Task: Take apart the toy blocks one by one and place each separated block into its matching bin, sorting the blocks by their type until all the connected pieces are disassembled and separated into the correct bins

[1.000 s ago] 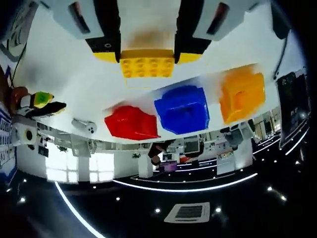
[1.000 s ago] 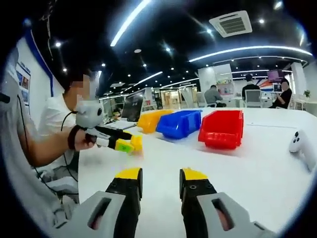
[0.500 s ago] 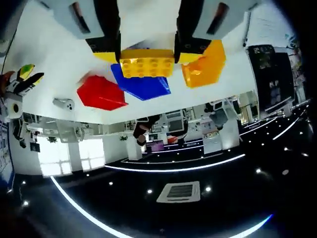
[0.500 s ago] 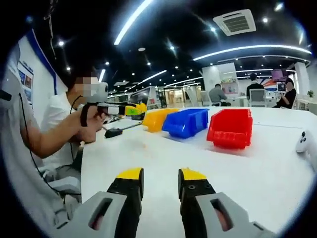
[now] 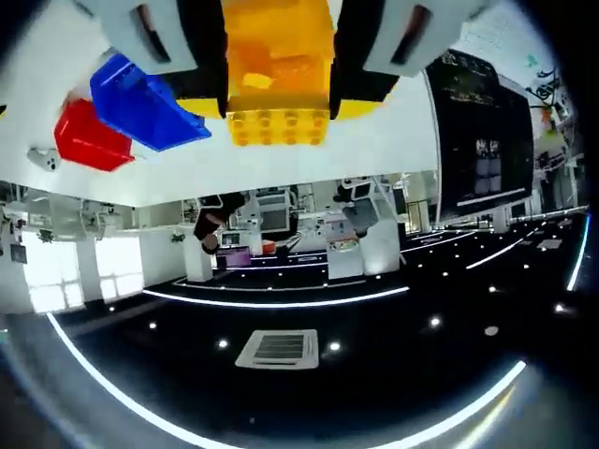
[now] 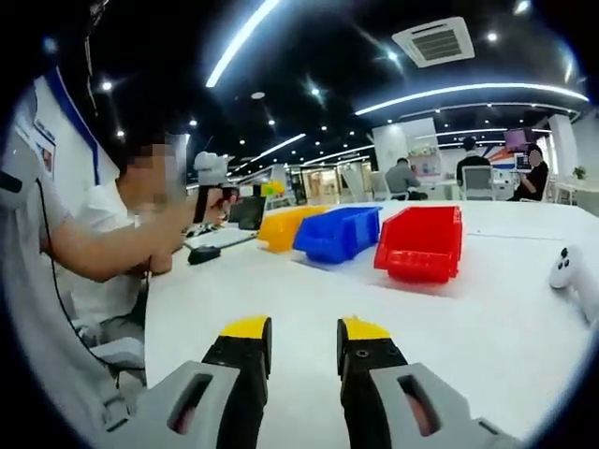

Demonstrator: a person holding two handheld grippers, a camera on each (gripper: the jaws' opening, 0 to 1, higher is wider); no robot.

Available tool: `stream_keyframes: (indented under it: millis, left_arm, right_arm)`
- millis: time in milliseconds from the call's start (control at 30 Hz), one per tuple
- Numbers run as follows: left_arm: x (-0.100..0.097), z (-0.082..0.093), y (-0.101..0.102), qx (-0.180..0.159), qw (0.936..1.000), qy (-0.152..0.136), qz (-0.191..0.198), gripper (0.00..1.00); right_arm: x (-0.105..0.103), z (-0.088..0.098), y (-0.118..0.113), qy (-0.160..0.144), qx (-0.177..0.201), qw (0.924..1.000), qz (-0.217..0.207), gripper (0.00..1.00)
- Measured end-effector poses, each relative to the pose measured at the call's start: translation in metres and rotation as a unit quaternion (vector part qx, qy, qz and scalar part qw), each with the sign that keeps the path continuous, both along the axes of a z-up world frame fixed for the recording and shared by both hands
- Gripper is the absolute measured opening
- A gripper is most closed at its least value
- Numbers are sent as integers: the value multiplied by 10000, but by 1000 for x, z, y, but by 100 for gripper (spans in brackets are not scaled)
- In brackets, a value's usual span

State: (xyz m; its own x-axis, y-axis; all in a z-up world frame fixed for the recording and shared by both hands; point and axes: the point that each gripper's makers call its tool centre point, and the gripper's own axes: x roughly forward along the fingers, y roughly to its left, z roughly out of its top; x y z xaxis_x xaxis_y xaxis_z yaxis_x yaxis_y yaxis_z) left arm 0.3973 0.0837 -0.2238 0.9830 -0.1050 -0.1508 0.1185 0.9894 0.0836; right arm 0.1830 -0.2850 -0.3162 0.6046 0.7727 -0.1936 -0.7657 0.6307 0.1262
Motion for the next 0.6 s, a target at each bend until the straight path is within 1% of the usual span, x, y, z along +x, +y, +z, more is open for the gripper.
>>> stream_keyframes:
  millis: [67, 133, 200, 267, 300, 333, 367, 433, 467, 533, 600]
  left_arm:
    - [6, -2, 4, -13, 10000, 19, 26, 44]
    - [8, -11, 8, -34, 9999, 140, 65, 44]
    - [7, -26, 6, -347, 9982, 480, 83, 45]
    - [6, -32, 5, -301, 9983, 488, 65, 43]
    - [6, -29, 8, -98, 9994, 308, 129, 40]
    - [6, -28, 9, 98, 9995, 259, 146, 41]
    - [4, -29, 9, 153, 9994, 284, 151, 45]
    - [3, -31, 8, 30, 9992, 352, 166, 49]
    - [0, -32, 5, -47, 9991, 396, 137, 50]
    - [-8, -32, -1, -73, 9992, 394, 53, 50]
    - [-20, -30, -9, -48, 9994, 345, -66, 49]
  right_arm:
    - [1, -2, 1, 6, 2, 10000, 19, 29]
    - [1, -5, 1, 26, -10, 10000, 25, 29]
    - [3, -6, 0, 29, 14, 10000, -19, 29]
    - [3, -5, 0, 45, 60, 10000, -38, 29]
    - [2, -5, 0, 50, 60, 10000, -36, 29]
    - [2, -5, 0, 53, 49, 10000, -27, 29]
    - [2, -5, -1, 37, 33, 10000, -43, 29]
    - [4, -5, -4, 21, 11, 10000, -85, 29]
    - [5, -6, -5, 26, 13, 9999, -97, 29]
    - [6, -4, -6, 21, 49, 9999, -135, 29]
    - [6, -1, -6, 0, 81, 9999, -140, 29]
